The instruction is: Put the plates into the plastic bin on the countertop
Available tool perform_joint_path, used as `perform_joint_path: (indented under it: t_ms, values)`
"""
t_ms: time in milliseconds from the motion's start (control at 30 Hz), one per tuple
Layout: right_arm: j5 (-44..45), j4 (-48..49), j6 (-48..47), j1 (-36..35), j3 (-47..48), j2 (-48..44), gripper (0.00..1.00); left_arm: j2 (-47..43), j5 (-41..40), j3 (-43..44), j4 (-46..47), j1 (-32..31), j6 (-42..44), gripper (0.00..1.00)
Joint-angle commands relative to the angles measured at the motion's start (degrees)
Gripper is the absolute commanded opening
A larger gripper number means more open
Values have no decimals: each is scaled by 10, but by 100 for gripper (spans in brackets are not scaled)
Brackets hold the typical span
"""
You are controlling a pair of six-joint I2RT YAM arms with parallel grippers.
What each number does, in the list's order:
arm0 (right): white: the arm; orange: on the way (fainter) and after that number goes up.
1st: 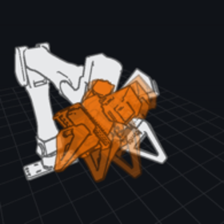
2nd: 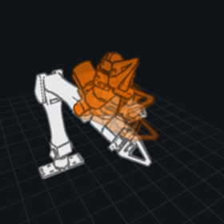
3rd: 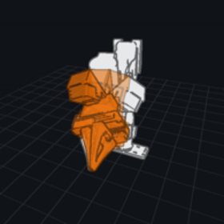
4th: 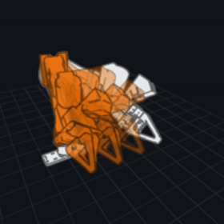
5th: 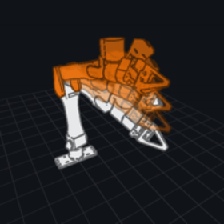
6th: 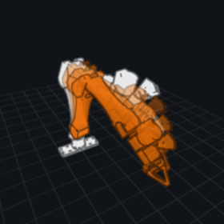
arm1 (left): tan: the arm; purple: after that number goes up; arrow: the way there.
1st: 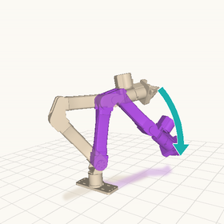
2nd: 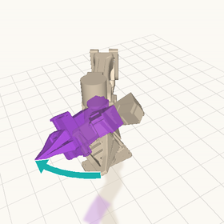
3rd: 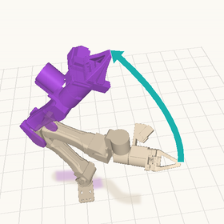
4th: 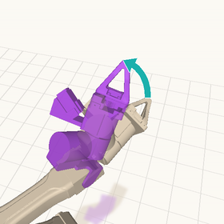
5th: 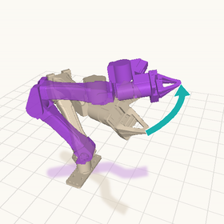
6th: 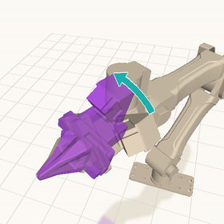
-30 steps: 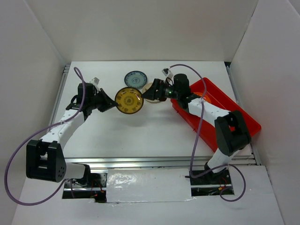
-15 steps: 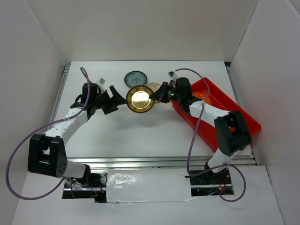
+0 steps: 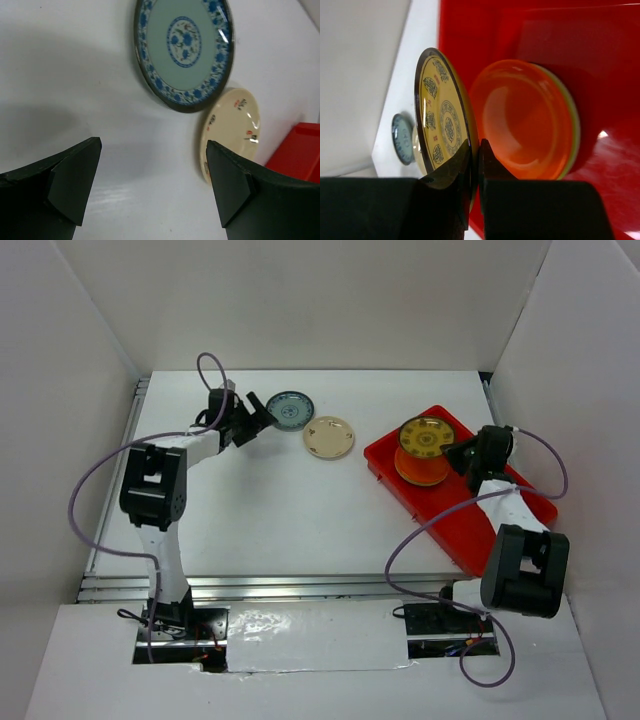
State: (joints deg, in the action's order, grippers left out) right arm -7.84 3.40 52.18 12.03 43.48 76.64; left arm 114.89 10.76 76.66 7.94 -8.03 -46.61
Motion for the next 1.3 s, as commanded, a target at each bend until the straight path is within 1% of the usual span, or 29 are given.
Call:
perform_joint_path:
  t_ms: [0,67,100,133,167,200,233,267,367,467,500,533,633,667,733,767,833,900,933,967,1000,1033,1067,1100,1133,1167,1200,1233,1267]
  values:
    - [-21,-15,-19,21,18,21,0,59,3,73,15,4,8,99]
    - [-21,-13,-22,28,11,29,1,94,2,90,14,5,8,99]
    - [-21,-11,-21,31,9,29,4,103,0,102,6,5,10,99]
    - [-18,-12,-20,33,7,27,9,120,2,123,0,5,12,99]
    - [-17,-15,-18,33,5,24,39,126,3,132,-11,6,13,99]
    - [-13,-22,-16,33,5,19,63,137,1,146,-14,6,13,99]
    - [-3,-30,-13,30,10,9,84,142,-3,154,-21,6,15,99]
    - [14,-56,-11,28,11,2,100,147,-5,162,-37,6,15,99]
    - [25,-75,-12,19,5,-40,100,162,-10,185,-45,6,17,99]
    - [48,-95,-8,12,-3,-95,100,183,-11,214,-64,6,15,95]
    - [50,-98,-7,13,-6,-109,100,197,-10,239,-78,7,15,88]
    - [50,-102,-8,12,-8,-136,100,205,-11,253,-98,7,15,87]
    - [48,-133,-13,12,2,-192,100,228,-10,289,-114,8,15,76]
    - [45,-146,-13,10,4,-208,100,234,-9,305,-116,8,15,71]
    - [33,-156,-16,9,3,-249,100,249,-12,321,-133,8,15,62]
    - [27,-160,-16,8,2,-263,100,252,-16,328,-134,8,14,56]
    - [8,-164,-16,8,3,-290,100,257,-14,327,-128,8,13,51]
    - [-5,-174,-18,7,6,-308,100,262,-19,330,-132,8,11,28]
    - [-9,-177,-18,6,8,-314,100,261,-22,330,-136,8,13,20]
    - [-16,-177,-19,4,7,-320,100,258,-26,327,-144,9,13,3]
    - [-22,-174,-21,2,6,-327,100,243,-47,322,-149,8,13,0]
    - [-40,-160,-27,-2,1,-326,100,232,-57,311,-150,9,12,0]
    - [-58,-147,-31,-4,-3,-325,100,214,-68,280,-152,9,9,0]
    - [-87,-127,-45,-8,-15,-308,100,169,-104,261,-154,8,8,0]
    - [-119,-103,-50,-12,-21,-295,100,142,-139,240,-157,7,6,0]
    - [-156,-64,-52,-34,-23,-280,100,113,-162,197,-161,3,6,0]
    - [-158,-47,-66,-57,-24,-248,100,58,-177,178,-166,4,4,0]
    - [-151,-37,-76,-85,-22,-234,100,33,-193,155,-165,3,6,0]
    - [-144,5,-86,-145,-18,-199,100,-18,-197,118,-164,0,6,0]
